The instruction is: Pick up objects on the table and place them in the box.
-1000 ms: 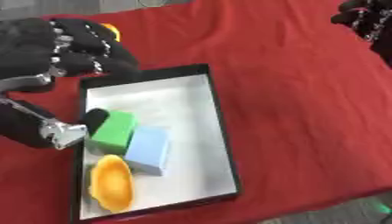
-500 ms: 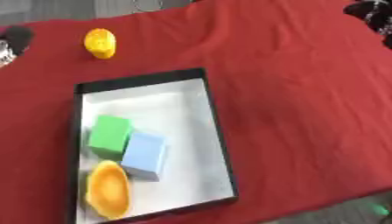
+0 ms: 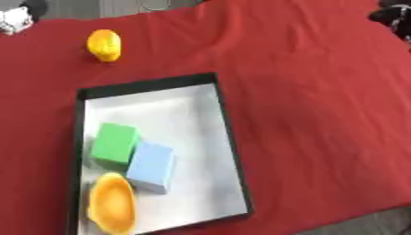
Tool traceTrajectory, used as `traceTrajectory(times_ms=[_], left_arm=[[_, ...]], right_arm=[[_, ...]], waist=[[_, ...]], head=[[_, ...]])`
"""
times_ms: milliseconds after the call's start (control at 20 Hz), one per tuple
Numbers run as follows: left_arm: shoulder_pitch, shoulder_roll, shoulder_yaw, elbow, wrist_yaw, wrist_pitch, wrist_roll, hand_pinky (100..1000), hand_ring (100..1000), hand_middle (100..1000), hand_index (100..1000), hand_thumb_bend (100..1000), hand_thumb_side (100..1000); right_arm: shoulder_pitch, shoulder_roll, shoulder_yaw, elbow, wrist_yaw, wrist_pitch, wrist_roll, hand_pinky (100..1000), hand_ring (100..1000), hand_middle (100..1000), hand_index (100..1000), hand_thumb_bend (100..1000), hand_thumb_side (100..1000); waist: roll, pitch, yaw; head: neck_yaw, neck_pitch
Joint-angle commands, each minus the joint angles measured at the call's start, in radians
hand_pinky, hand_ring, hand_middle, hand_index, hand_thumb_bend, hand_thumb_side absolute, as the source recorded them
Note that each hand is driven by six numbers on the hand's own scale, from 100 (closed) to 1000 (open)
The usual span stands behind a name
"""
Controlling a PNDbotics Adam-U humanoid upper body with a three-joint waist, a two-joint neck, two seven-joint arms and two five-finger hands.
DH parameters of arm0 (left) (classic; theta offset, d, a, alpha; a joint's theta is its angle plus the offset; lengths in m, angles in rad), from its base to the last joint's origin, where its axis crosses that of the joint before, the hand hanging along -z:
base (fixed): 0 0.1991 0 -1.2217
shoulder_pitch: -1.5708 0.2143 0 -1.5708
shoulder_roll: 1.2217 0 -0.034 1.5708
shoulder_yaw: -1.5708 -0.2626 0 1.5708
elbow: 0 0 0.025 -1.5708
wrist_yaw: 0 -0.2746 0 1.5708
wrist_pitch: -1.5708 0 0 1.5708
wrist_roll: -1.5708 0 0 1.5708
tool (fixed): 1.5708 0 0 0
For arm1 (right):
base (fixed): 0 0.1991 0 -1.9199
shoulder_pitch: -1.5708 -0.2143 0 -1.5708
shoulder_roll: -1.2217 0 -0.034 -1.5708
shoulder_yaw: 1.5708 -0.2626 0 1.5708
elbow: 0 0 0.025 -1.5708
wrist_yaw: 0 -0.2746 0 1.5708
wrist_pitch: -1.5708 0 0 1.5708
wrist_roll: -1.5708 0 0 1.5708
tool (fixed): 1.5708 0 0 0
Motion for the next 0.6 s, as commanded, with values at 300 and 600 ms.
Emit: traceTrajectory(times_ms=[300,600], left_arm=[[-0.089,-0.040,0.035,0.196,-0.124,-0.089,0.102,918,835,789,910,374,669],[-0.119,-0.070,0.037,0.336,-0.218,-0.156,0.167,919,836,779,911,444,736]], right_arm=[[-0.016,-0.013,0.055,-0.037,0.070,-0.021,0.047,992,753,700,862,100,647],[-0.032,0.007,0.103,-0.040,0.158,-0.050,0.071,992,752,698,861,100,652]], waist=[[0.000,0.023,-0.040],[0.011,0.039,-0.059]], head=[[0.037,-0.073],[0.051,-0.086]])
